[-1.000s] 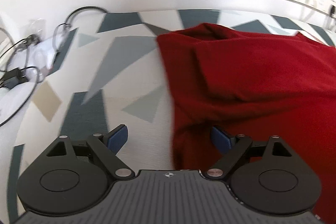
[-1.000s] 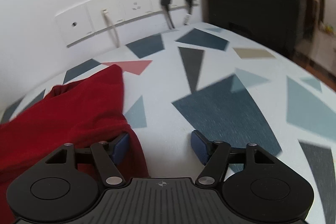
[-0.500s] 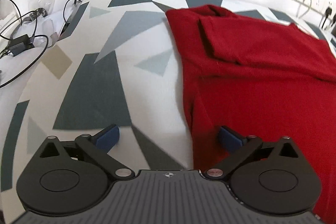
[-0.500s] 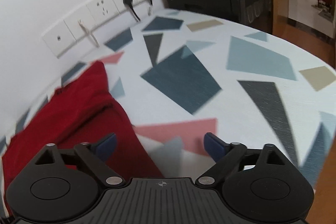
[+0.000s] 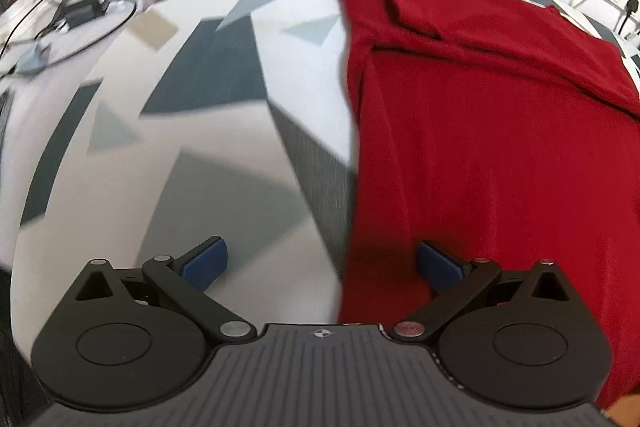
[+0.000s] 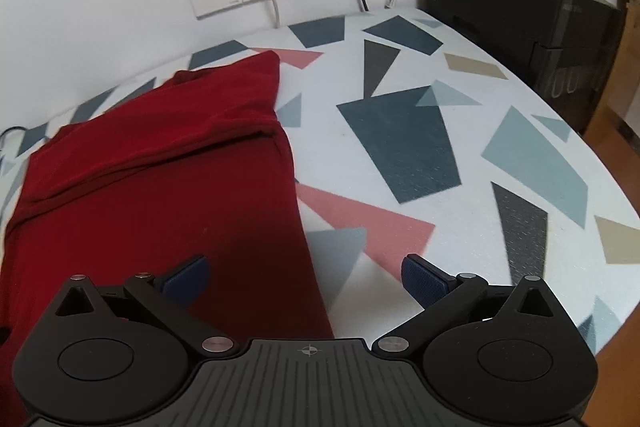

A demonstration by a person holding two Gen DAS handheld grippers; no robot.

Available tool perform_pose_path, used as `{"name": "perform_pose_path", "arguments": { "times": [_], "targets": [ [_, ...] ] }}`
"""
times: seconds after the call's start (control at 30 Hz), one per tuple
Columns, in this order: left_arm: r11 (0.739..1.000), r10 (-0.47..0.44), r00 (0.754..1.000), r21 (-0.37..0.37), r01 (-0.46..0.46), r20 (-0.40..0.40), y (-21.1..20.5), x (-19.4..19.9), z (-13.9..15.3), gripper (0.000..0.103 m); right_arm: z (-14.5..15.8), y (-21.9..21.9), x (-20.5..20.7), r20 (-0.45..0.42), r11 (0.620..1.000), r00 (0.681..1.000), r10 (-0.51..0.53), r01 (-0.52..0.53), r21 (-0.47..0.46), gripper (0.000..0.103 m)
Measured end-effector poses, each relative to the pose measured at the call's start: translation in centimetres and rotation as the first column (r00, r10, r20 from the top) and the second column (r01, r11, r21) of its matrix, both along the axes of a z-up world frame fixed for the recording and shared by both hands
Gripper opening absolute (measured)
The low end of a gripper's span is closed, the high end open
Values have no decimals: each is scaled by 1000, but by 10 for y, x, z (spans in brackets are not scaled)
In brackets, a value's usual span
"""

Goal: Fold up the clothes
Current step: 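Open both tools and withdraw them from the folded sweatshirt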

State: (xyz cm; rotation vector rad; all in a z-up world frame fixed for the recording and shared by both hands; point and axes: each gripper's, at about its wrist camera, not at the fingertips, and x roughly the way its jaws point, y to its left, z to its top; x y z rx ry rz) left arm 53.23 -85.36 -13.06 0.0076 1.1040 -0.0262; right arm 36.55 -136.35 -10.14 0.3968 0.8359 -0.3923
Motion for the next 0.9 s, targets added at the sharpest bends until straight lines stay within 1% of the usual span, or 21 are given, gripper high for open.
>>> {"name": "perform_pose_path", "arguments": {
  "times": [0.1,0.17,0.27,0.37,0.5,0.6,0.73,0.8,0.87,0.9],
  "targets": [
    [1000,-11,1000,-11,11,-13,1,-23,2,103,-5,-7,-25,14,1000,1000,8,-9,22,102],
    [999,4,1000,-37,-5,-20,5,-41,4,102,-9,-10,-40,21,999,999,28,-29,34,102],
    [998,6,1000,-61,-5,11,9,-71,4,102,-16,-13,-62,37,996,997,68,-70,47,102],
    [996,-41,999,-72,43,33,4,-99,4,102,-23,-13,-78,41,995,996,77,-80,65,102],
    [989,-81,995,-122,87,56,-1,-122,6,102,-33,-10,-94,44,991,996,77,-81,108,102],
    [990,-84,994,-110,91,74,-6,-130,4,102,-37,-5,-103,50,990,995,90,-95,108,101],
    [991,-81,993,-98,89,90,-7,-128,3,101,-37,1,-106,61,989,991,120,-125,82,101],
    [992,-99,991,-75,106,91,-9,-123,1,100,-37,4,-103,65,989,989,131,-135,65,101],
    [991,-124,988,-43,129,90,-12,-118,-1,100,-39,7,-98,53,991,991,120,-122,49,99],
    [989,-142,986,-21,145,90,-15,-115,-2,102,-40,9,-96,48,994,993,105,-107,30,97]
  ]
}}
